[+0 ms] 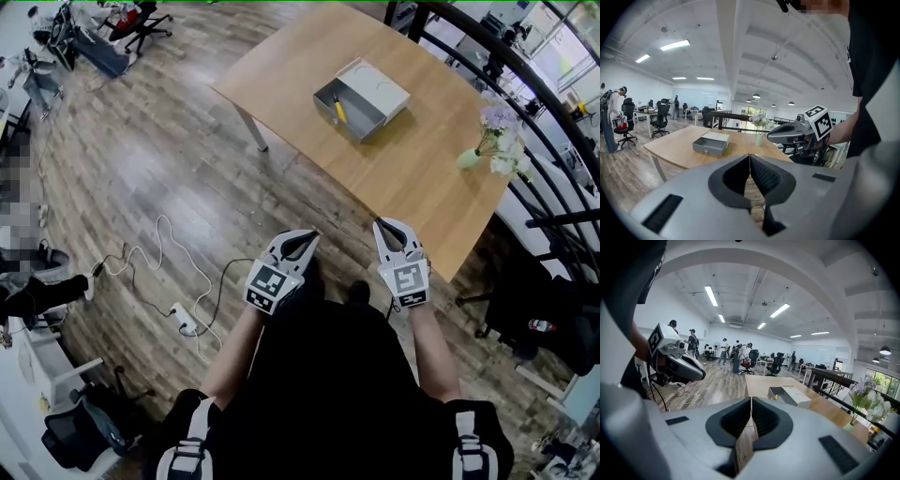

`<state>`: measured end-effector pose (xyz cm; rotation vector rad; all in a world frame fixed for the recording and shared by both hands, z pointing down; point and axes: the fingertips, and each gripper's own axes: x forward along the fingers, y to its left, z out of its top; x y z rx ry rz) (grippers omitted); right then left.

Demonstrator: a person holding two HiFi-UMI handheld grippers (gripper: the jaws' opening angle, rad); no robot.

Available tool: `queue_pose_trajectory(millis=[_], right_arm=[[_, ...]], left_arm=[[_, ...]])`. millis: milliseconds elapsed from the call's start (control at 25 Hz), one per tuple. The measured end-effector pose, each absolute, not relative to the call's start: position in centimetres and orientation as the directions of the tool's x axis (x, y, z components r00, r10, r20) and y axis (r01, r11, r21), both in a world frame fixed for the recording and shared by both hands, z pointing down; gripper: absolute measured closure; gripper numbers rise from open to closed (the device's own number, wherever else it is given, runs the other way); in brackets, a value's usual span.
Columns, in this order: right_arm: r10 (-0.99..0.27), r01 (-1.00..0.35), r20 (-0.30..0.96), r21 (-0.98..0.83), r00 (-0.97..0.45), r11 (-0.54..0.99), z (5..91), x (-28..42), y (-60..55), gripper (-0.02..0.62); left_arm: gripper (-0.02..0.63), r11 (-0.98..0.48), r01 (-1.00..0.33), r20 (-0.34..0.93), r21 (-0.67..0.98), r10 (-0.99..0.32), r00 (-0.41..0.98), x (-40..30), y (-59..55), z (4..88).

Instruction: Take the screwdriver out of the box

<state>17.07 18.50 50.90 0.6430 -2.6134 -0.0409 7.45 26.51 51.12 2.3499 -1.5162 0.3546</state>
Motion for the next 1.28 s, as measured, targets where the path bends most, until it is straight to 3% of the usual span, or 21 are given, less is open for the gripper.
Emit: queue_pose_trajectory(millis=[760, 1280], right_arm=[[-0.583, -0.578, 0.415, 0.152, -0.699, 0.801, 52.2, 11.5, 15.7, 0.569], [-0.592, -0.589, 0.428, 0.157, -0.683, 0.793, 52.9, 10.0, 15.7, 0.568]], left_arm=[[0.584, -0.465, -0.875, 0.358, 0.135, -0.801, 0.481, -0.5, 23.0, 51.5], [0.583, -0.464, -0.874, 0.356, 0.142, -0.8, 0.483, -2.6, 23.1, 52.0]])
